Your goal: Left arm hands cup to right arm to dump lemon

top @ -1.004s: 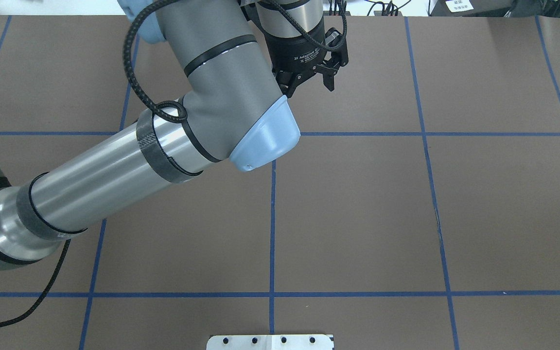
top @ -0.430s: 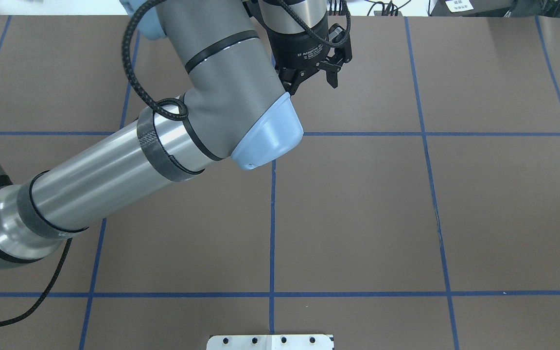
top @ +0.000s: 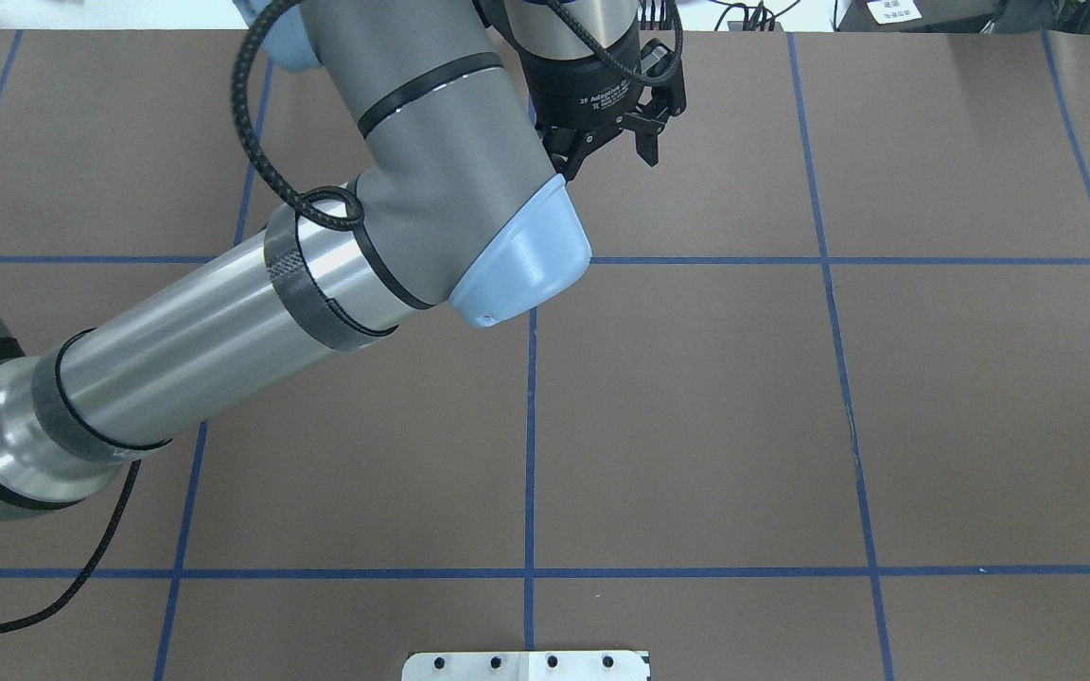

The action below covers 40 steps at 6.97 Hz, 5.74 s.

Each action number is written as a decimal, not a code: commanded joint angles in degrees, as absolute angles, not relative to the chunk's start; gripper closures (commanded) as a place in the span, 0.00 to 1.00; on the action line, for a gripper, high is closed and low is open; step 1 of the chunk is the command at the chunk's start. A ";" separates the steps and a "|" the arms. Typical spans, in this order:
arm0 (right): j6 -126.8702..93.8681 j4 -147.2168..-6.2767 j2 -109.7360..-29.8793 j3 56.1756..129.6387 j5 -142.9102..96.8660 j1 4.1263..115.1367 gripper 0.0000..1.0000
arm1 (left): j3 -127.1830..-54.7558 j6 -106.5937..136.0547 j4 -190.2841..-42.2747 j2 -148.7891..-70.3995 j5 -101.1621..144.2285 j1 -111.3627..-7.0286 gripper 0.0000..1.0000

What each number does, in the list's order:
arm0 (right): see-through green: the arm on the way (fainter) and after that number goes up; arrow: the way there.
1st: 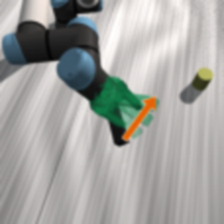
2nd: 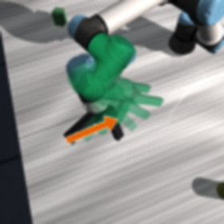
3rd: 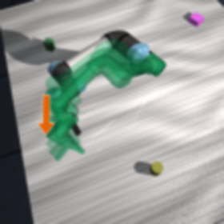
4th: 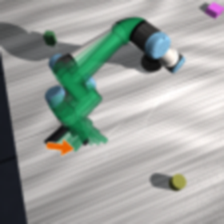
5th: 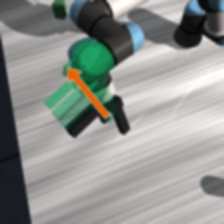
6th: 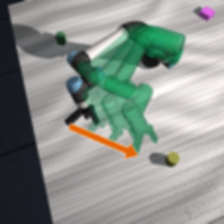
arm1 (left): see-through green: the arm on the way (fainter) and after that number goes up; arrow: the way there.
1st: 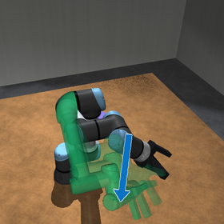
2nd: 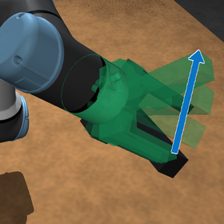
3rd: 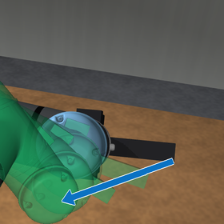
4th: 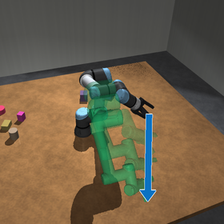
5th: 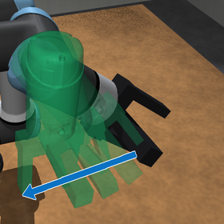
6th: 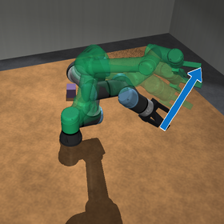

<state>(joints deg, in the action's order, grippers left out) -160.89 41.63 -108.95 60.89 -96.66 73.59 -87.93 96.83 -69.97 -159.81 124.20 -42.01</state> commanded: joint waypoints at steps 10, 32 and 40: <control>-176.66 48.96 -106.35 61.07 -99.67 77.78 0.78 | -88.68 96.68 -66.62 -163.21 120.24 -41.49 0.00; -46.12 -22.67 -63.20 85.77 -47.67 21.82 0.74 | -74.72 83.25 -67.85 -164.27 117.60 -42.10 0.02; -44.91 -22.15 -61.43 86.22 -42.38 18.81 0.69 | -74.88 84.11 -67.24 -163.65 121.20 -39.90 0.35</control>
